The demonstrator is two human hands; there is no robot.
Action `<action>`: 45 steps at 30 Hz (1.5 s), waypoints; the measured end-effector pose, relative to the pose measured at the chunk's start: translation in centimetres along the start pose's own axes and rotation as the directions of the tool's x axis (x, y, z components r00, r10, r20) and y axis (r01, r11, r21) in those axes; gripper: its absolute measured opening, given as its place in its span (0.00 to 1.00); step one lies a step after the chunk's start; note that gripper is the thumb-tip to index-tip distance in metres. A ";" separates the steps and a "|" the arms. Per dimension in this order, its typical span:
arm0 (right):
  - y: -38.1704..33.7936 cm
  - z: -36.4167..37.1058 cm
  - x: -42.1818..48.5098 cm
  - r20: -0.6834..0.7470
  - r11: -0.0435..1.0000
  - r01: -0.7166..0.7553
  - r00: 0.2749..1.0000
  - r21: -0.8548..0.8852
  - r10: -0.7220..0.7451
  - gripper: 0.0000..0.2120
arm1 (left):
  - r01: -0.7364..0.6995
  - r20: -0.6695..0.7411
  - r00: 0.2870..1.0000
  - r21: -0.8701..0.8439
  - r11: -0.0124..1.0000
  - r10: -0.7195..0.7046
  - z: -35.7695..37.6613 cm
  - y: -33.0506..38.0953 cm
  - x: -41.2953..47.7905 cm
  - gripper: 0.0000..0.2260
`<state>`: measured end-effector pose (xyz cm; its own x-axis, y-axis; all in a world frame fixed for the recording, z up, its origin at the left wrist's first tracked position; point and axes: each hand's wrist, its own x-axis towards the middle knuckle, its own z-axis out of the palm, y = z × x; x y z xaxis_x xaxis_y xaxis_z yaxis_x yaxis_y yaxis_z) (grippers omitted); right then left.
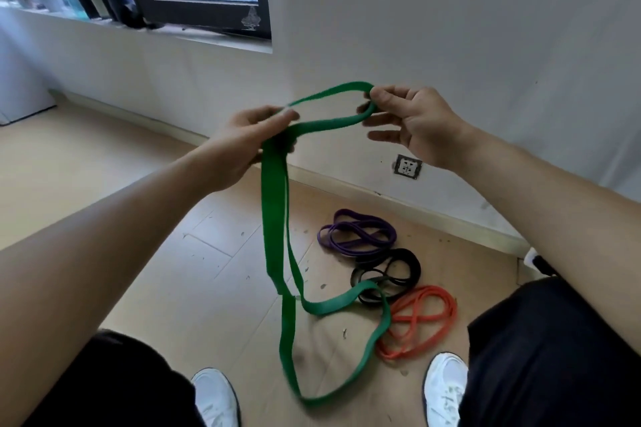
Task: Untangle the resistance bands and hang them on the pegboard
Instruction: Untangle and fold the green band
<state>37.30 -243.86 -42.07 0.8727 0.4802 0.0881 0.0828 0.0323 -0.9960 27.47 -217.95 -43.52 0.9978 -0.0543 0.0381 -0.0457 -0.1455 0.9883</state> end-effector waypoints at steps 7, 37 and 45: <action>1.5 4.7 -0.8 0.208 0.987 -0.061 0.974 -0.146 0.091 0.13 | -0.166 -0.284 0.954 -0.249 0.954 0.091 -1.8 1.6 -0.5 0.14; 3.4 7.5 -0.2 0.271 0.920 -0.126 0.933 -0.371 0.237 0.20 | 0.289 -0.012 0.953 0.339 0.895 -0.303 -1.8 0.2 -2.2 0.19; 3.9 9.0 -0.5 0.256 0.924 0.005 0.961 -0.383 0.101 0.18 | 0.265 0.027 0.955 0.357 0.896 -0.294 -2.2 0.2 -2.1 0.21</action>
<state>32.91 -236.09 -46.08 0.7243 0.6892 -0.0186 0.2649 -0.3031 -0.9154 25.45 -215.74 -43.07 0.9655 -0.0360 -0.2580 0.2066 -0.4975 0.8425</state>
